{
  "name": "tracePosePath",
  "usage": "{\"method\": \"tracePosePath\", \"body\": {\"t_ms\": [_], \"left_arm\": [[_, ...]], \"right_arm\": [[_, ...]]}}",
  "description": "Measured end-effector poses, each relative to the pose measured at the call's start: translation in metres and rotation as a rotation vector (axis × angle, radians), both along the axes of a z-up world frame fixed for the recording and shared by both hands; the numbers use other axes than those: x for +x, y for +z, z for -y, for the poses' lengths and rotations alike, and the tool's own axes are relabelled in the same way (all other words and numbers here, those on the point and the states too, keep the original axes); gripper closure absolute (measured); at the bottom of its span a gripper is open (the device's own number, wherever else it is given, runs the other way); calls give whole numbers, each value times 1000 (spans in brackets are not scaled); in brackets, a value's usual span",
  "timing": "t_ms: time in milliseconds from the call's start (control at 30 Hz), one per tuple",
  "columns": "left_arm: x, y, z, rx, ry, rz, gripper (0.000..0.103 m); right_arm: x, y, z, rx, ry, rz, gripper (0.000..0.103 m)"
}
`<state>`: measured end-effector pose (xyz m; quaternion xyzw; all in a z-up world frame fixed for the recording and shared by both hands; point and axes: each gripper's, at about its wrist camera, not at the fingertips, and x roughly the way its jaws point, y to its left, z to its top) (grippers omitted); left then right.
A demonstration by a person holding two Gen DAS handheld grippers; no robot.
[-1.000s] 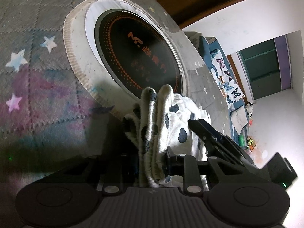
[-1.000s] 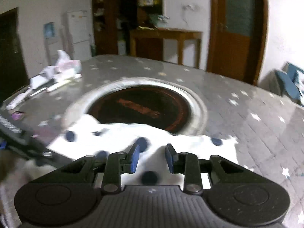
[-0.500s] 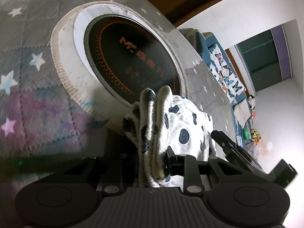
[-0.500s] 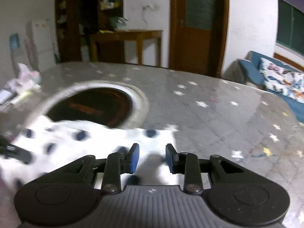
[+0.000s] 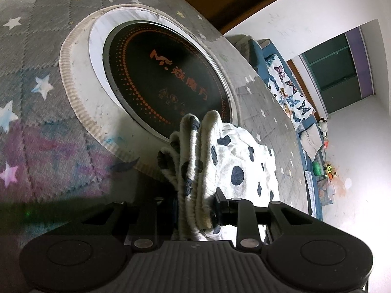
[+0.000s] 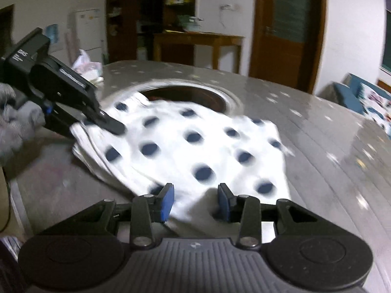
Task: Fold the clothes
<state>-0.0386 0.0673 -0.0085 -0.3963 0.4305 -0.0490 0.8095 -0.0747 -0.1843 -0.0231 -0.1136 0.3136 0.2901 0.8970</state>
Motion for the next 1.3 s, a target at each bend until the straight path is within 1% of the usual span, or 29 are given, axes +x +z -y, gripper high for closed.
{"method": "tracePosePath", "body": {"t_ms": [100,167,233,300,367,433,633,733,800,867,933,1033,1133,1300], "left_arm": [[1,1,0,4,-3,1,72],[1,1,1,10,-5,2,72],[1,2,1,15,-6,3,72],[1,2,1,18,-6,4,72],[1,3,1,21,-7,4,72],[1,3,1,24,-9,4,72],[2,4,1,29,-18,7,72],[3,5,2,40,-23,9,72],[3,7,4,58,-29,13,72],[4,9,8,84,-38,17,72],[7,13,12,113,-52,20,73],[13,20,19,147,-74,30,74],[25,31,33,175,-115,57,74],[62,45,74,195,-209,97,75]], "right_arm": [[-6,2,22,0,-63,-10,64],[-7,7,29,12,-81,-13,64],[-2,15,32,32,-93,-3,62],[6,21,33,57,-104,7,59],[19,24,32,81,-115,12,58],[36,23,28,88,-132,14,58],[80,5,24,90,-209,-47,59],[91,-3,30,148,-236,-99,60],[94,-6,32,179,-244,-118,65],[93,-9,33,195,-249,-123,86],[90,-10,34,213,-252,-125,94],[82,-3,37,218,-259,-89,96],[77,10,47,214,-274,-52,96],[81,33,78,182,-353,21,96]]}}
